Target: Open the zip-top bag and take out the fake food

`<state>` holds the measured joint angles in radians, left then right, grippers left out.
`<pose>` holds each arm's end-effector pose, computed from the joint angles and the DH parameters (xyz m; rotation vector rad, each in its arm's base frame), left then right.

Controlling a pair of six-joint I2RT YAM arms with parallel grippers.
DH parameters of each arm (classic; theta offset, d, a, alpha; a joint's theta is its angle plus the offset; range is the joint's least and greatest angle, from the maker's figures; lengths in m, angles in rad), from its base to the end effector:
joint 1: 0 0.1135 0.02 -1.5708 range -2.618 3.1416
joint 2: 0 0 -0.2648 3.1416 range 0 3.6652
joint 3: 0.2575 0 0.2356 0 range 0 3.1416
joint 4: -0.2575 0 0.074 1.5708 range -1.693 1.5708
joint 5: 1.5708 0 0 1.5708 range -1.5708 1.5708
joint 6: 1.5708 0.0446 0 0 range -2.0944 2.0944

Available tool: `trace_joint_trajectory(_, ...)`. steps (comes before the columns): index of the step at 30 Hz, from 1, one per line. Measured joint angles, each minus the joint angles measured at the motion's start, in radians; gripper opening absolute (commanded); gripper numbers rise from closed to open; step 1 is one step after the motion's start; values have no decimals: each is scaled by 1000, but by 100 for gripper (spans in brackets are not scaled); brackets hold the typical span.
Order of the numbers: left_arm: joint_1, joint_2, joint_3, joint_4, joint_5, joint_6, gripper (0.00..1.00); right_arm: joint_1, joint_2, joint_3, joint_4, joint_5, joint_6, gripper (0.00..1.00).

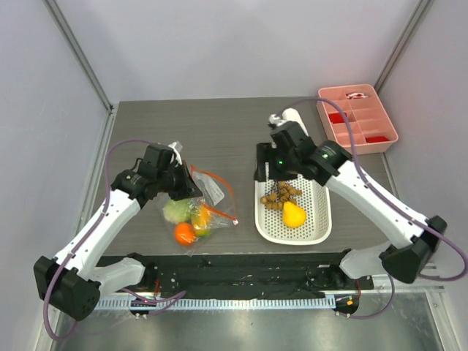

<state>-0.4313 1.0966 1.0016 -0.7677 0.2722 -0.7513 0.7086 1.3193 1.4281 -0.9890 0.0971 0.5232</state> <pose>0.1836 -0.0977 0.2984 -0.2819 2.5659 -0.8243 0.1922 0.1591 0.3631 -0.1873 2.4853 0.4190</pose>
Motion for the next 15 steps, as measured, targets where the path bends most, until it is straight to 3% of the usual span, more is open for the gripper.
trace_joint_trajectory(5,0,-13,20,-11,1,0,0,137,174,74,182,-139,12,45)
trace_joint_trajectory(11,0,-32,27,-23,3,-5,0,210,362,70,379,-312,81,32)
trace_joint_trajectory(15,0,-45,31,-36,5,-10,0,228,435,55,470,-370,130,31)
